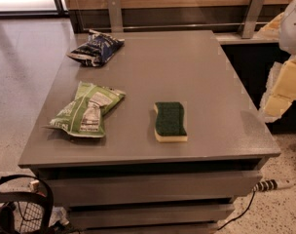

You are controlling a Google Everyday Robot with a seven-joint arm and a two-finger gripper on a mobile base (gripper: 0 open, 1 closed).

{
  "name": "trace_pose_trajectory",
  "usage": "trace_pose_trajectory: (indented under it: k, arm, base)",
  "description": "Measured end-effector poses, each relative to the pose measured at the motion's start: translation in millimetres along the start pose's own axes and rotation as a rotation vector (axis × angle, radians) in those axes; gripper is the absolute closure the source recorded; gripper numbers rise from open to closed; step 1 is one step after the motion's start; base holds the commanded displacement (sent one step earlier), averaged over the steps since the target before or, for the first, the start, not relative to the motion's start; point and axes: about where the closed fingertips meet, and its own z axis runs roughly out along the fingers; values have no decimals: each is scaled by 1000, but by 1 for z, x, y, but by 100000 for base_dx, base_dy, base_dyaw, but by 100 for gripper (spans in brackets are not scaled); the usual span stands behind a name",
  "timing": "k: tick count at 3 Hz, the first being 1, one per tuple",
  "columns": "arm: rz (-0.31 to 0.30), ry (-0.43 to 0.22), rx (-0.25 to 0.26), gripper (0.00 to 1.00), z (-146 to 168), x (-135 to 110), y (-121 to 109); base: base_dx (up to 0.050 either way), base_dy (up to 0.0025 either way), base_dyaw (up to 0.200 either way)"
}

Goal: Pick blue chip bag

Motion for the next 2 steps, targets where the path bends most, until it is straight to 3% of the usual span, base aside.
trace_pose_trajectory:
  k: [2]
  arm:
    - [-95, -113, 48, 0, 4, -65, -77]
  base:
    - [0, 0, 0]
